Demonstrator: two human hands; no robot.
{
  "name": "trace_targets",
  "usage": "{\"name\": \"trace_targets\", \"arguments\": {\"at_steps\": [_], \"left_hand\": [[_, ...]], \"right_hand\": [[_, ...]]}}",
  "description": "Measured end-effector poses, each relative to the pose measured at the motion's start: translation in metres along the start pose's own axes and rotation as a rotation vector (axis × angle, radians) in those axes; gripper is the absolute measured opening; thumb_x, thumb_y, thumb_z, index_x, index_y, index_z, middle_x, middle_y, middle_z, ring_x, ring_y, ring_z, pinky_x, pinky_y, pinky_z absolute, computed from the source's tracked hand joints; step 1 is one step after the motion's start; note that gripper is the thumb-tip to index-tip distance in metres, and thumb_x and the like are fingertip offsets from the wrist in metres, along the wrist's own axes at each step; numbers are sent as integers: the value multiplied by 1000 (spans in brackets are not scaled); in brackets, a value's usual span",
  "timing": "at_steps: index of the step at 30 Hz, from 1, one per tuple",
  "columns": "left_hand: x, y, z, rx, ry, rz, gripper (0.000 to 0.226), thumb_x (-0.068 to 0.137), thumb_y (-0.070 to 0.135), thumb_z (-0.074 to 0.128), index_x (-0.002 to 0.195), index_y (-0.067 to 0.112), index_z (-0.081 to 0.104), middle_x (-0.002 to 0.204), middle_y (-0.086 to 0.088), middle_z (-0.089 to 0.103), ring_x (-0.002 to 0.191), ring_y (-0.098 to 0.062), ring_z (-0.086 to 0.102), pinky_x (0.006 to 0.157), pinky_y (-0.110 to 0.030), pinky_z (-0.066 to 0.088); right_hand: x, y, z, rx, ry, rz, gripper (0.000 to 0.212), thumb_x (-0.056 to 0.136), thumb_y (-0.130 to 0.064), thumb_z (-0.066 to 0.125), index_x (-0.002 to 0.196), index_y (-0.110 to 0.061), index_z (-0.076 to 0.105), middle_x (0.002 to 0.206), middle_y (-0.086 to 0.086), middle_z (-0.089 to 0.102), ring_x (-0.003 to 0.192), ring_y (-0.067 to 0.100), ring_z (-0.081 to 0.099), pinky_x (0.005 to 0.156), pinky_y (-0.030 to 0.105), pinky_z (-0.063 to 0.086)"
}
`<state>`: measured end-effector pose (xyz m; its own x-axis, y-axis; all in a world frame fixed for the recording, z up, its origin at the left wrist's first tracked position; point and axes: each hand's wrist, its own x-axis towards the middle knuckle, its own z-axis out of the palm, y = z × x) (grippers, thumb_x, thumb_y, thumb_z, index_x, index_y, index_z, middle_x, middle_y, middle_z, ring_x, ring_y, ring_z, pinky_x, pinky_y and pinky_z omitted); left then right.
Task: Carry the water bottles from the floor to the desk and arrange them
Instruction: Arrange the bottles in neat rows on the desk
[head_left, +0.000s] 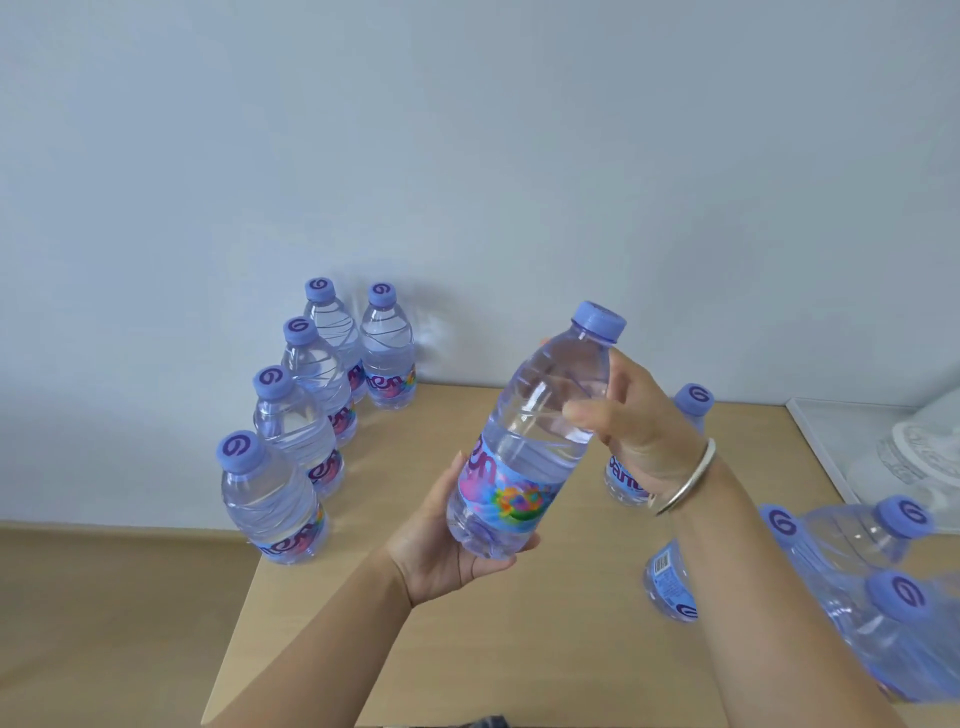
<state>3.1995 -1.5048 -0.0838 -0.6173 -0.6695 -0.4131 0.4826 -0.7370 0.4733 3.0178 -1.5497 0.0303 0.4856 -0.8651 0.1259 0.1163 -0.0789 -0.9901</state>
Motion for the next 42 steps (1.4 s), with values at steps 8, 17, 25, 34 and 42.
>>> {"name": "trace_targets", "arguments": {"at_steps": [8, 17, 25, 34, 42], "left_hand": [[1, -5, 2, 26, 15, 329, 79, 36, 56, 89, 98, 8, 74, 104, -14, 71, 88, -21, 70, 70, -28, 57], [-13, -8, 6, 146, 76, 472, 91, 46, 44, 91, 114, -3, 53, 98, -13, 69, 86, -23, 68, 74, -29, 55], [-35, -2, -6, 104, -161, 332, 71, 59, 39, 87, 119, 10, 64, 120, -11, 65, 110, -24, 62, 93, -33, 50], [-33, -9, -10, 41, -152, 315, 68, 46, 33, 93, 106, 10, 72, 109, -13, 69, 102, -25, 66, 83, -30, 55], [-44, -4, -19, 65, -87, 310, 80, 44, 33, 93, 112, 2, 64, 109, -16, 68, 100, -27, 67, 81, -31, 55]], "right_hand": [[14, 7, 16, -140, 113, -36, 50, 63, -36, 70, 94, -1, 52, 82, 4, 59, 83, 17, 59, 74, 30, 47], [19, 15, 36, -257, 411, 29, 50, 63, -38, 68, 104, -12, 58, 82, -11, 67, 76, 3, 65, 69, 18, 48], [18, 5, 34, 3, 136, -102, 27, 66, -32, 63, 93, -30, 60, 86, -7, 66, 82, 15, 64, 74, 29, 51], [28, -10, 47, -44, 5, 4, 31, 73, -17, 59, 103, -11, 51, 93, 4, 61, 88, 20, 60, 79, 31, 50], [29, -8, 47, -47, -6, 124, 47, 73, -18, 57, 117, -3, 51, 103, 10, 61, 91, 15, 61, 72, 21, 51]]}}
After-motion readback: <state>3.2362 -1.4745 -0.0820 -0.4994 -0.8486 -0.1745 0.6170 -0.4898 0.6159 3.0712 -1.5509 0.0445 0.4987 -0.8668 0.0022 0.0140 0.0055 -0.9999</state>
